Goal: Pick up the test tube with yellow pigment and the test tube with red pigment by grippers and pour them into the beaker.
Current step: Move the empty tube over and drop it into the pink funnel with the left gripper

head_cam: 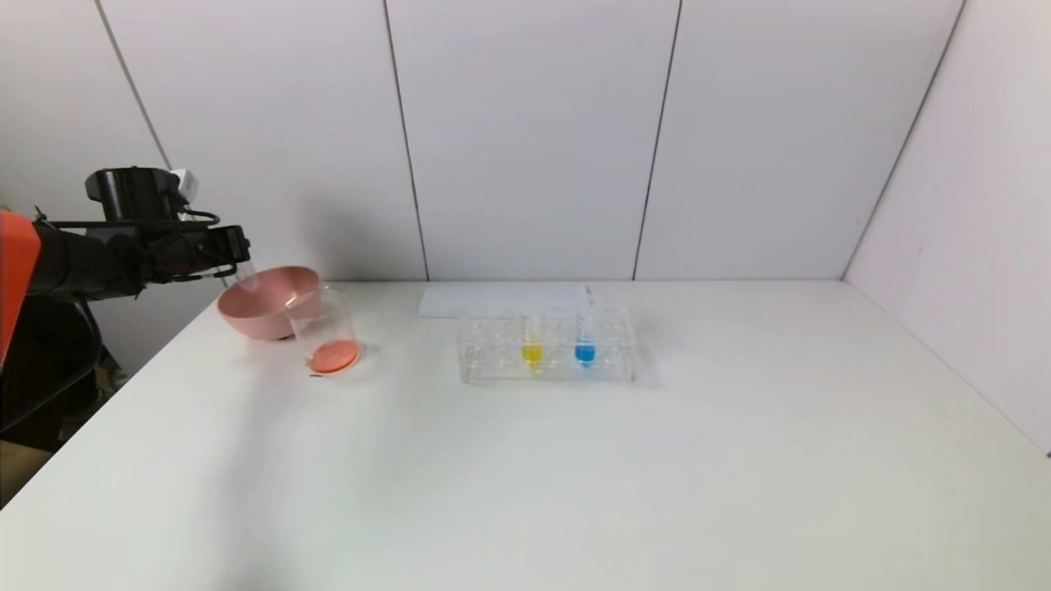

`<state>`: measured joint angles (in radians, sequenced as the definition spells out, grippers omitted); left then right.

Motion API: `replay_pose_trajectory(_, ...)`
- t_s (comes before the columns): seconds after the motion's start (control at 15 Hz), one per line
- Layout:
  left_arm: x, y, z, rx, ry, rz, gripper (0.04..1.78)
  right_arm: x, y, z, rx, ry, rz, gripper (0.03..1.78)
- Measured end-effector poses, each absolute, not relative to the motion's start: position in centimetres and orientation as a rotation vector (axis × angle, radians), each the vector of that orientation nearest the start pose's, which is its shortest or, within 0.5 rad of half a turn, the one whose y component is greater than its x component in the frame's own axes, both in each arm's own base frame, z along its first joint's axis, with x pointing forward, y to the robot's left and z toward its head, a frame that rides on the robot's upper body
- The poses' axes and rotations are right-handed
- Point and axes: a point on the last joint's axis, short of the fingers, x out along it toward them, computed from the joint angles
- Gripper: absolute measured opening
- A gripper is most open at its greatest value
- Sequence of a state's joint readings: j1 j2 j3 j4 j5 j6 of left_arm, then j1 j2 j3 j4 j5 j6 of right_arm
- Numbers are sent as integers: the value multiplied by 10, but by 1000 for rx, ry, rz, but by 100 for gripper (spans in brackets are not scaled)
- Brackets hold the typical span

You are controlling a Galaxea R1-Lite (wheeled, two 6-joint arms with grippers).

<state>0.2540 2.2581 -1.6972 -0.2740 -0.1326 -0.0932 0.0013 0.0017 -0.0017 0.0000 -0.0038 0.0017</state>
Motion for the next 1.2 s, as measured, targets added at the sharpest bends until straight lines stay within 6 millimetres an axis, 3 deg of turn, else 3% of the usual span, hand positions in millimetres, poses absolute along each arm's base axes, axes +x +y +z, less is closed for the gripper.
replay_pose_trajectory(0.47,469,125,148,-146,325,144,44,-23,0,76,2,0,-3,170)
replay_pose_trajectory(1.2,468,126,147,-147,331,146,44,-23,0,76,2,0,-3,170)
